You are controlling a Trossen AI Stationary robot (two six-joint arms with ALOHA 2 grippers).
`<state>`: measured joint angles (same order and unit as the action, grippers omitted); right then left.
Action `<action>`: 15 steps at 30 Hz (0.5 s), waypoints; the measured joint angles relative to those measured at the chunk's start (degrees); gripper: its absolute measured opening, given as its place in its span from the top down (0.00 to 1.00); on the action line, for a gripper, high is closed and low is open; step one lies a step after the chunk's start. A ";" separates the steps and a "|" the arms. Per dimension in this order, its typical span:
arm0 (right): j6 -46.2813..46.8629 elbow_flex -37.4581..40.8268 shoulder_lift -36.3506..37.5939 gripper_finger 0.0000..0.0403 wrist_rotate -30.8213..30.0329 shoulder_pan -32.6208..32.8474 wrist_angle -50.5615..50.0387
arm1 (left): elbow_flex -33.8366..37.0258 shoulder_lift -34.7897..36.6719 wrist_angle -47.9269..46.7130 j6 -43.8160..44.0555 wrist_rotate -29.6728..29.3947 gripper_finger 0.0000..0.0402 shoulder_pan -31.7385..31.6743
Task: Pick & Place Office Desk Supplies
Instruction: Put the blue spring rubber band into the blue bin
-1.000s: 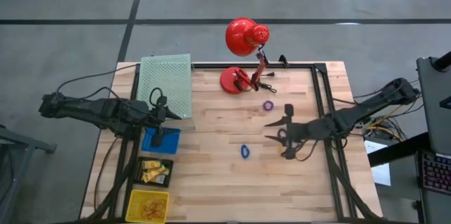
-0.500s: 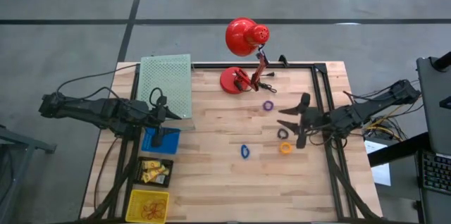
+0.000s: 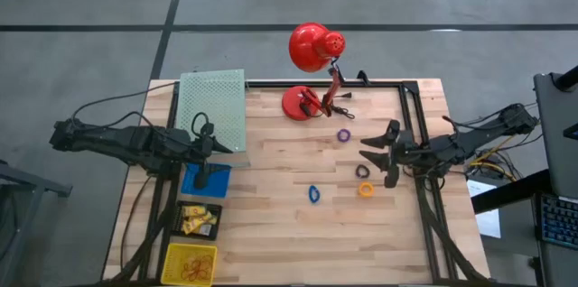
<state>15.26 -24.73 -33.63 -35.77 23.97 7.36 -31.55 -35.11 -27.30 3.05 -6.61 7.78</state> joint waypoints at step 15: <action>-0.45 -0.96 -1.24 0.59 -1.71 -0.02 -1.19 | 0.00 0.00 0.00 -0.01 0.00 0.43 0.00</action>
<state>14.81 -25.69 -34.88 -37.47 23.94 6.17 -31.55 -35.11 -27.31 3.05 -6.61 7.78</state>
